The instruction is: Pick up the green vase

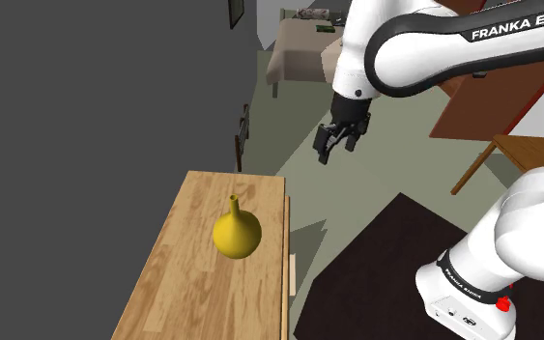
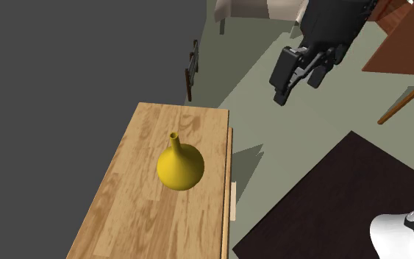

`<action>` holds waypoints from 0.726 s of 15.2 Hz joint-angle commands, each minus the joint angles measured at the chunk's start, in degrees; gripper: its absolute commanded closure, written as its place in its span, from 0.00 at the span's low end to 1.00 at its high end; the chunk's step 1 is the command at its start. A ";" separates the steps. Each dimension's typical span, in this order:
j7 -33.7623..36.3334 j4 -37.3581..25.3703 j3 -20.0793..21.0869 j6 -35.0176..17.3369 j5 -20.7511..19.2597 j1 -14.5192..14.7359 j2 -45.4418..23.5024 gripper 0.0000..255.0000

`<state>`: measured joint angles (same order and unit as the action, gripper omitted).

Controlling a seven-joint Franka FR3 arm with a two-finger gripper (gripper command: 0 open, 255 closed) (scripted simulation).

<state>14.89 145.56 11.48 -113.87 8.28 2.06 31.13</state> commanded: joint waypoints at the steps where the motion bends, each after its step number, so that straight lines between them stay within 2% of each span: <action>1: 2.15 -0.21 1.87 -4.40 0.20 0.14 -3.65 0.00; 6: 8.29 -2.79 6.42 -14.01 -1.38 -0.19 -14.01 0.00; 11: 16.37 -7.58 10.21 -21.95 -6.85 -0.98 -25.53 0.00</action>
<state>29.22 139.75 20.90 -134.76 2.86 1.21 8.11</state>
